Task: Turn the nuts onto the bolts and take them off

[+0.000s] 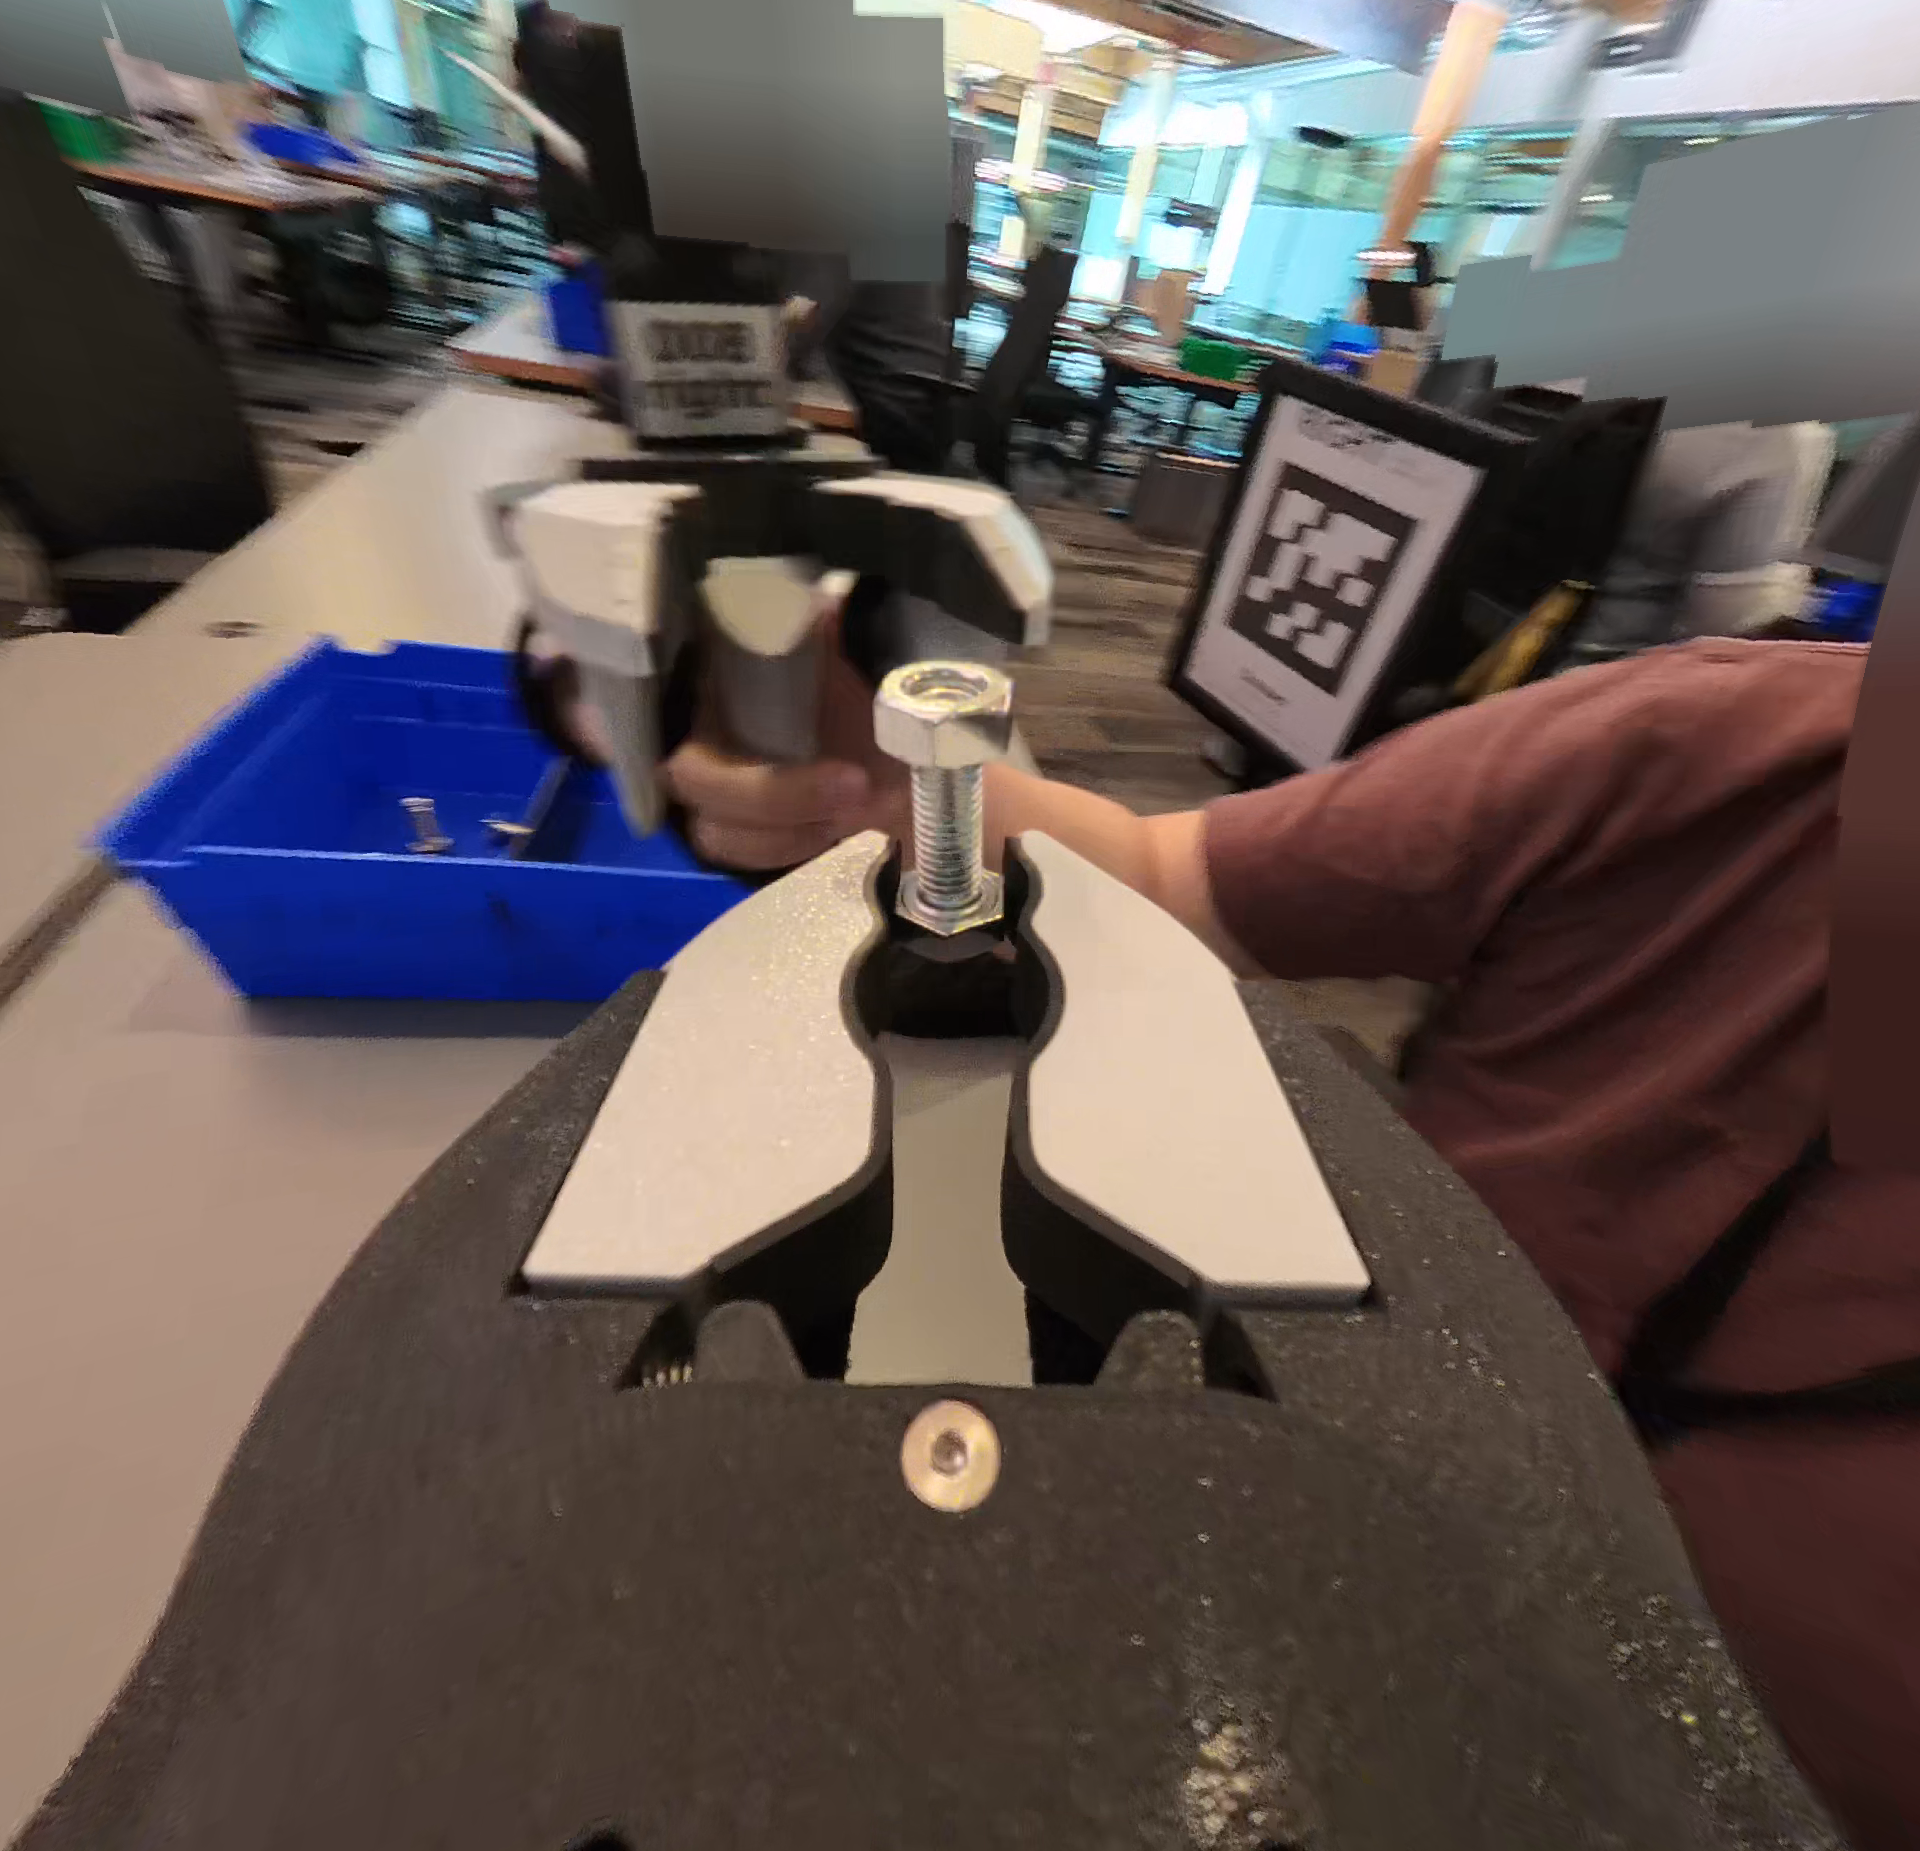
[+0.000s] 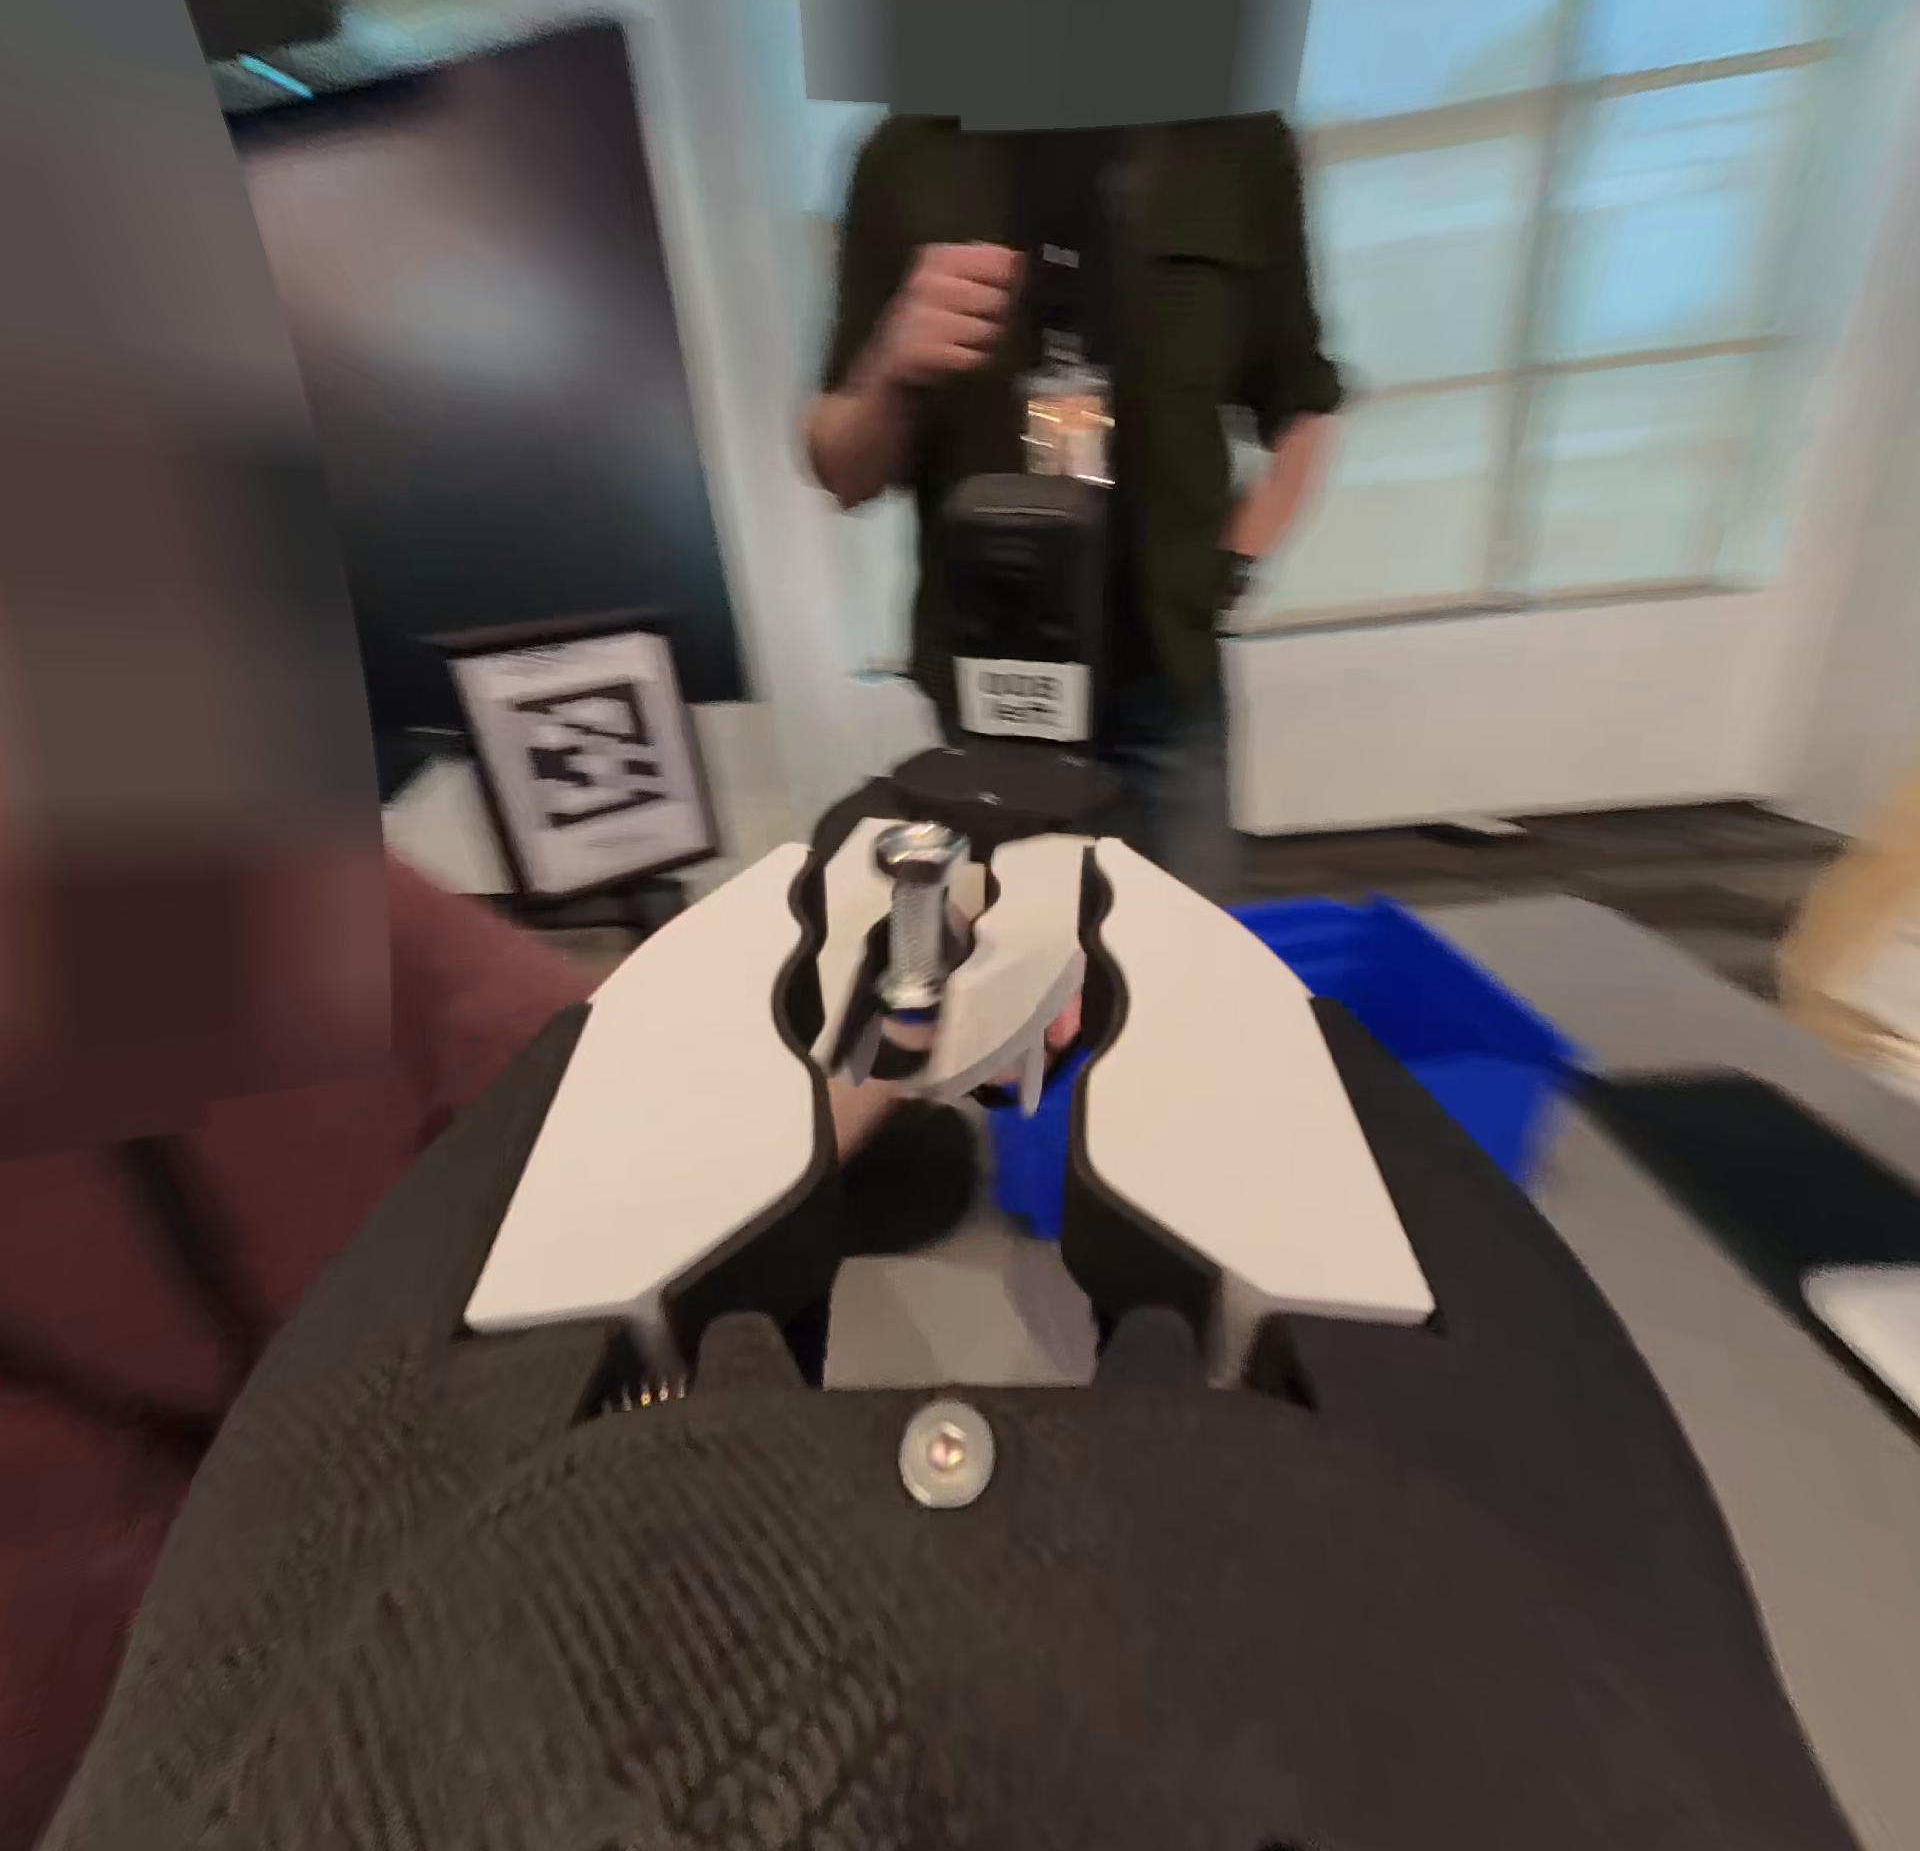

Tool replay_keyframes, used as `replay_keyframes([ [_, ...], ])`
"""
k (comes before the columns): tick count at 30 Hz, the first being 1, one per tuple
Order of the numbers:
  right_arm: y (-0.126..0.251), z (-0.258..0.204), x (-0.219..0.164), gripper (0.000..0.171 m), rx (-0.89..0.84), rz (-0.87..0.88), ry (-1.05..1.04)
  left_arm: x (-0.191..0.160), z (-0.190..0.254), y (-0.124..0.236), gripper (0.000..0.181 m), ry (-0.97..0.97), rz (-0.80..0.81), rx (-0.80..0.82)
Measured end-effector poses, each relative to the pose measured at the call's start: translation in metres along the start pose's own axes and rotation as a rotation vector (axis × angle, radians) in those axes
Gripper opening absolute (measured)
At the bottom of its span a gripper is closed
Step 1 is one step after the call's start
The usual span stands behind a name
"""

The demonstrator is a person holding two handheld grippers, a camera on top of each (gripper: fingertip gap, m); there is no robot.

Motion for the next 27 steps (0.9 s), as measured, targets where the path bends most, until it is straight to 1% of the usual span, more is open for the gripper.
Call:
replay_keyframes([
  [4,-0.007,-0.015,0.009,0.045,-0.319,-0.067,0.07,0.004,-0.012,0.013,0.018,-0.028,0.061,0.313],
  [6,-0.015,-0.02,0.011,0.042,-0.527,-0.098,0.128,0.004,-0.015,0.016,0.018,-0.07,0.048,0.462],
  [8,-0.023,-0.023,0.014,0.04,-0.658,-0.098,0.17,0.004,-0.015,0.015,0.018,-0.103,0.029,0.572],
  [9,-0.028,-0.024,0.014,0.04,-0.691,-0.106,0.175,0.005,-0.014,0.015,0.018,-0.111,0.026,0.601],
  [11,-0.038,-0.023,0.013,0.038,-0.704,-0.14,0.163,0.005,-0.012,0.012,0.018,-0.119,0.013,0.639],
  [13,-0.046,-0.022,0.011,0.027,-0.701,-0.17,0.143,0.005,-0.011,0.011,0.018,-0.125,0.0,0.661],
  [15,-0.049,-0.02,0.011,0.021,-0.717,-0.206,0.14,0.005,-0.01,0.011,0.018,-0.129,0.001,0.657],
  [18,-0.05,-0.019,0.011,0.019,-0.648,-0.214,0.131,0.006,-0.008,0.012,0.018,-0.117,0.0,0.617],
  [20,-0.048,-0.018,0.014,0.019,-0.524,-0.225,0.14,0.007,-0.006,0.013,0.018,-0.106,0.002,0.546],
  [21,-0.046,-0.017,0.015,0.019,-0.43,-0.224,0.148,0.008,-0.004,0.014,0.018,-0.097,0.014,0.483],
  [25,-0.036,-0.013,0.018,0.019,0.014,-0.196,0.109,0.009,0.009,0.011,0.018,-0.065,0.019,0.142],
  [27,-0.032,-0.01,0.017,0.019,0.171,-0.153,0.067,0.009,0.015,0.009,0.018,-0.07,0.026,0.041],
])
Point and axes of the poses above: each gripper's, where its closed fingertips meet, y back along the fingers, x out of its top, z = x × y across the jaws, the point moved 10 cm from there along y, back along the fingers, and after that the axes turned 3 degrees about -z, right-handed, at the moved point
